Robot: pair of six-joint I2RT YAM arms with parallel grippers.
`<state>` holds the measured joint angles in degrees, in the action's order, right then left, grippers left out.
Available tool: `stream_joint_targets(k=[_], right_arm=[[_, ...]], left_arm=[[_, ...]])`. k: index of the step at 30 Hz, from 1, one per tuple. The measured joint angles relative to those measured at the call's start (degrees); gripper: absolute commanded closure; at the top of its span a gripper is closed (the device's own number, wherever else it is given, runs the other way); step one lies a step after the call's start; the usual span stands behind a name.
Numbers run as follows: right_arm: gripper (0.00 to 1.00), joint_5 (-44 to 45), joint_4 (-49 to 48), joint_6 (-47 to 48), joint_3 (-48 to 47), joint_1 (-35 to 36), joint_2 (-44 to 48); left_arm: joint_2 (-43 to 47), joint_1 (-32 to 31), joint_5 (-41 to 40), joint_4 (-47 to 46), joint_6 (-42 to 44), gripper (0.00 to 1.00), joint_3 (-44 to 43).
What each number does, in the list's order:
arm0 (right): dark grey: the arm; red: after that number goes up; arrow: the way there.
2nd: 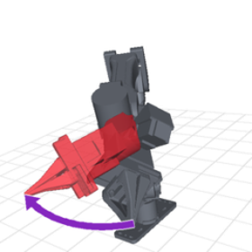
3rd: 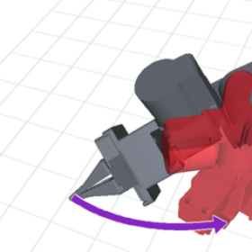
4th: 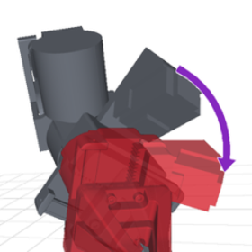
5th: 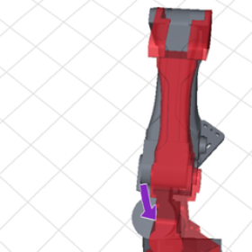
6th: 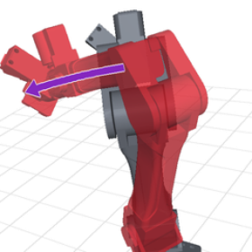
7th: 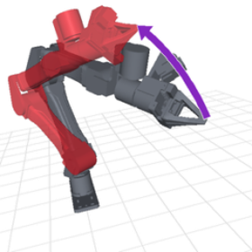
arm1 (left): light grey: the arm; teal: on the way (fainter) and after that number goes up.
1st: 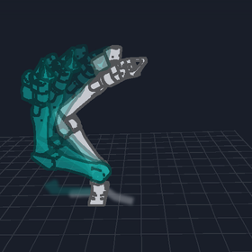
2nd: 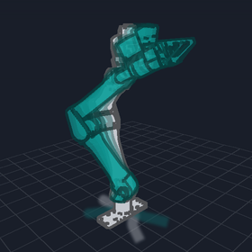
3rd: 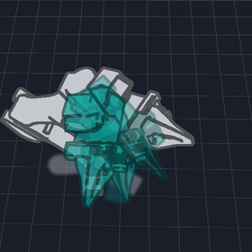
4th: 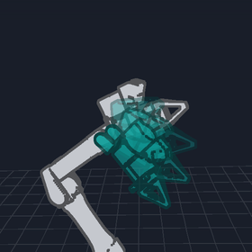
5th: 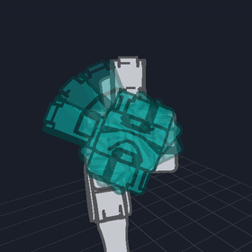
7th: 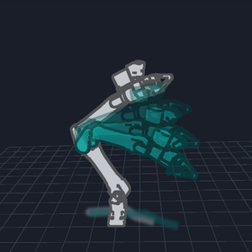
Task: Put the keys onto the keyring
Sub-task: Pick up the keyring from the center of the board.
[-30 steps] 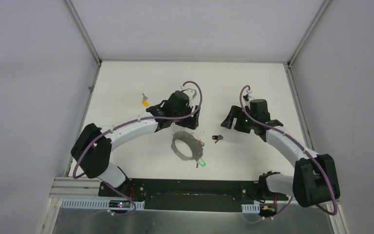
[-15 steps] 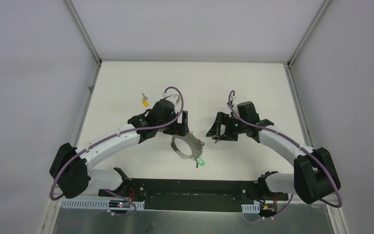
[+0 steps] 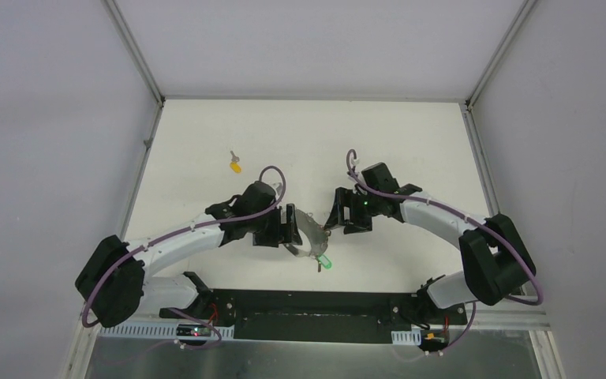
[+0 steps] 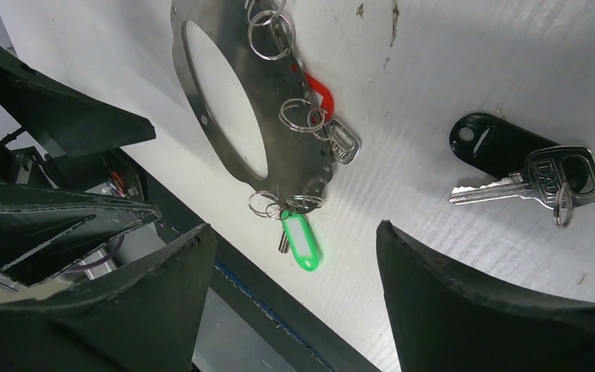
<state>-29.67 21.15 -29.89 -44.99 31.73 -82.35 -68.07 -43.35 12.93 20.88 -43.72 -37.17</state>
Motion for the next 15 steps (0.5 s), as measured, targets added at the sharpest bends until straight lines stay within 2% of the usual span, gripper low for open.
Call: stream_joint_targets(k=[6, 10, 13, 15], right_arm=[[0.34, -1.0, 0.0, 0.1, -0.4, 0.0, -1.8], [0.49, -1.5, 0.0, 0.5, -1.0, 0.0, -3.5], [0.53, -2.7, 0.1, 1.3, -2.0, 0.0, -5.4], [0.54, -3.2, 0.3, 1.8, -2.4, 0.0, -6.2]], left_arm=[[-5.4, 3.9, 4.4, -0.3, 0.5, 0.25, -2.2], [-9.2, 8.4, 6.6, -0.5, 2.4, 0.39, -5.9], [-13.0, 10.3, 8.9, -0.8, 4.4, 0.5, -8.9], [-16.0, 10.4, 11.5, -1.2, 5.7, 0.5, -10.8]])
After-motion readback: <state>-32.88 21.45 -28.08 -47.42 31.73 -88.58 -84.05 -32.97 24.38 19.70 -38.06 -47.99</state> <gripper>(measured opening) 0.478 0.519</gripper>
